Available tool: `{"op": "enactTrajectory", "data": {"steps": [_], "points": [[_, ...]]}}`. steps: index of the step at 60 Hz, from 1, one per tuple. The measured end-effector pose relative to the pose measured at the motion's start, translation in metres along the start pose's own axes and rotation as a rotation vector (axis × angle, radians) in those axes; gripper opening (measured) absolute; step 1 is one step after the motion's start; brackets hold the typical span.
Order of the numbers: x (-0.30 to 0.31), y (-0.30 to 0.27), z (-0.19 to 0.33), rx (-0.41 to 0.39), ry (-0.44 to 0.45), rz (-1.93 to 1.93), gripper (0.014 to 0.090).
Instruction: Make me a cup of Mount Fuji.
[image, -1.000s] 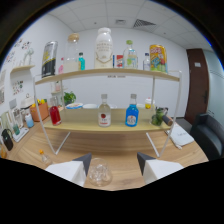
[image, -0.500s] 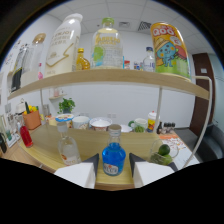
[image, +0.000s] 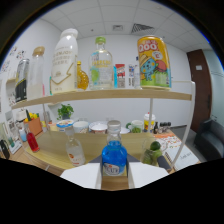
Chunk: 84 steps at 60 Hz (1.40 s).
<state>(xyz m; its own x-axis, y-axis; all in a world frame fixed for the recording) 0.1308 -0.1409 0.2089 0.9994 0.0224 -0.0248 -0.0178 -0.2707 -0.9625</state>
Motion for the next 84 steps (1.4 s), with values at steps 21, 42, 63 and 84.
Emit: {"op": "enactTrajectory", "data": {"steps": [21,42,63,84], "points": [[-0.009,0.110,-0.049,-0.153,0.058,-0.055,0.0356],[-0.001,0.106,-0.033,-0.139,0.135,-0.923,0.0355],[-0.017,0.106,-0.029,-0.120,0.091,-1.705,0.0354],[-0.014,0.098,-0.031,-0.109,0.101,-1.809,0.0356]]}}
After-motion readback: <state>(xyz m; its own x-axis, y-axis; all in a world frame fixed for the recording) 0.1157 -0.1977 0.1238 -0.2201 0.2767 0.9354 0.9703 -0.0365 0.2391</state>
